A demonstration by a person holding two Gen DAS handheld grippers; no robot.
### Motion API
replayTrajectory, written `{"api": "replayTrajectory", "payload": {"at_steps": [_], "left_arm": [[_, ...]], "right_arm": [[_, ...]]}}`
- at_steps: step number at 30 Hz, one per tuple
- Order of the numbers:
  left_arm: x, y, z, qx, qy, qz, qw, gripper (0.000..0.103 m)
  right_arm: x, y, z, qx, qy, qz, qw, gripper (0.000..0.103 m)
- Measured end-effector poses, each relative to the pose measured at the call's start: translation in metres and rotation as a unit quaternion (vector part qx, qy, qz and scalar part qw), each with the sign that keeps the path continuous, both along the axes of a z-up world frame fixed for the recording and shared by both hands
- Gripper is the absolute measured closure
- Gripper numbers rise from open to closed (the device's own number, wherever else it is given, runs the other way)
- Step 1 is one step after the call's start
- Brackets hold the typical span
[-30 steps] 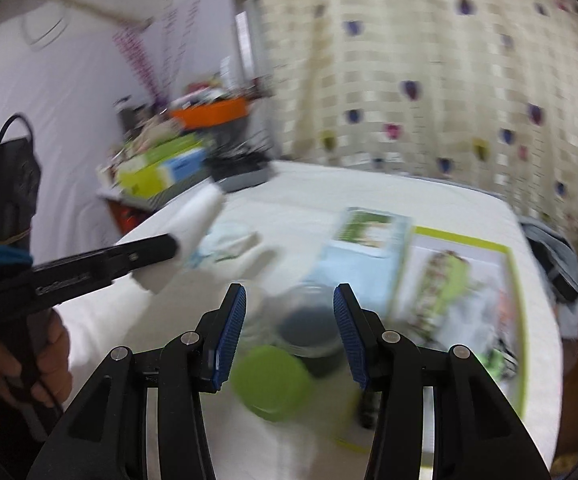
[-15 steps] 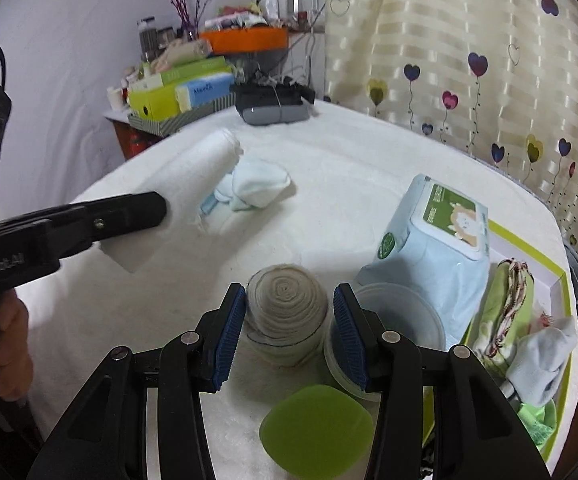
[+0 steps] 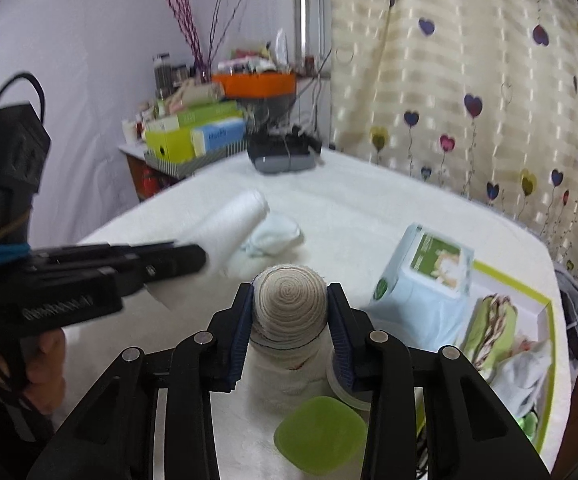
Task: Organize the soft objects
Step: 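Grasp the beige rolled sock ball with the right tool, then carry the white towel with the left tool while the right tool carries the rolled sock to the box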
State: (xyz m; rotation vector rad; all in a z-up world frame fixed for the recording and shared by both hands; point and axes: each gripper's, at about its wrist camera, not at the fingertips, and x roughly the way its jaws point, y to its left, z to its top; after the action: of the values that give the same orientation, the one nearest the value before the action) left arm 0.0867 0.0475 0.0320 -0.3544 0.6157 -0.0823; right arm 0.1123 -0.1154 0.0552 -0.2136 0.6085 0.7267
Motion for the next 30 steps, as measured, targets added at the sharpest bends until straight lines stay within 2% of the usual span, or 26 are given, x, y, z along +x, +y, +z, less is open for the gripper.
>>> {"api": "replayTrajectory", "payload": {"at_steps": [8,19,24,30], "left_arm": [[-0.009,-0.031,0.015,0.015,-0.014,-0.029,0.9994,0.084],[-0.013,-0.083,0.033,0.038,-0.028,-0.072,0.9963,0.084],[-0.010,-0.112,0.035,0.047,-0.027,-0.101,0.9934,0.084],[-0.004,-0.157,0.028,0.053,-0.015,-0.158,0.9858,0.084]], "right_arm": [[-0.018,-0.022,0.020,0.026,-0.022,-0.014,0.999,0.065],[-0.035,-0.078,0.036,0.053,-0.044,-0.069,0.995,0.065],[-0.040,-0.111,0.036,0.061,-0.045,-0.106,0.991,0.065],[-0.038,-0.158,0.022,0.069,-0.027,-0.163,0.984,0.065]]}}
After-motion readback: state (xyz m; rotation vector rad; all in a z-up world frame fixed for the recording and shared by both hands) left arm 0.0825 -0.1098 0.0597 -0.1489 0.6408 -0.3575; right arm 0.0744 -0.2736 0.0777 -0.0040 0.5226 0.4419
